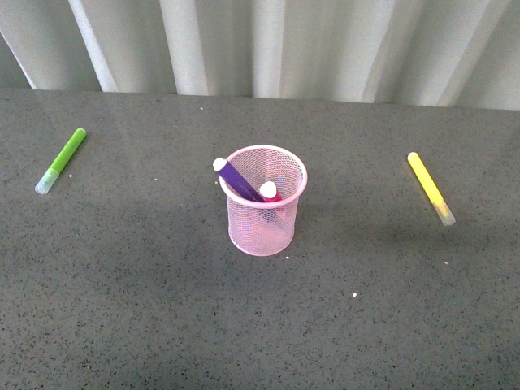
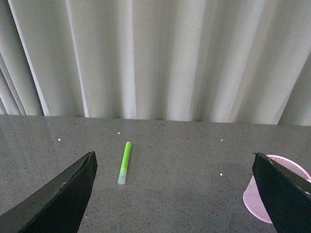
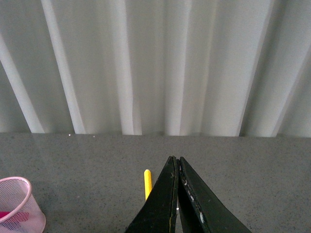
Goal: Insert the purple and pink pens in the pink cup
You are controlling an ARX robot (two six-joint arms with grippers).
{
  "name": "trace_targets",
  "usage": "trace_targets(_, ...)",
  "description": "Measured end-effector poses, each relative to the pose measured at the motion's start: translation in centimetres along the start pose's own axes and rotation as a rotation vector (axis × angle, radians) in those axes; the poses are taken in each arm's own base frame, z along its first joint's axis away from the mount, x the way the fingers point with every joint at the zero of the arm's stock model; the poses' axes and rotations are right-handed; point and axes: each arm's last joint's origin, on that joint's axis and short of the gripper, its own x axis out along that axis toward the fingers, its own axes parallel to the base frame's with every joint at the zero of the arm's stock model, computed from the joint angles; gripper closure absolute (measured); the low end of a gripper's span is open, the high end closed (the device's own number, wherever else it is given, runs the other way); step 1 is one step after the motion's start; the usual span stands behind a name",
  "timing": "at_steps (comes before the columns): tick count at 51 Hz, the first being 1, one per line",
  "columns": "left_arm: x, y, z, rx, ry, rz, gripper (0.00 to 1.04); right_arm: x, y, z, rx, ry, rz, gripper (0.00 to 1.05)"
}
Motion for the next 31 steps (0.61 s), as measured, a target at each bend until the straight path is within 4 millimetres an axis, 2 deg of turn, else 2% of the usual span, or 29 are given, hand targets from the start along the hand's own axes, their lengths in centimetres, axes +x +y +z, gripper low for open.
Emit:
trace_targets(8,0.0,0.0,0.0,0.000,0.000,0.000,0.07,-0.6,0.0,-0.5,0.000,-0.008,0.000,1.01)
trace_targets(31,0.0,0.0,0.0,0.000,0.000,0.000,0.07,-1.8,0.0,-0.3,0.000,-0.028,-0.001,1.01)
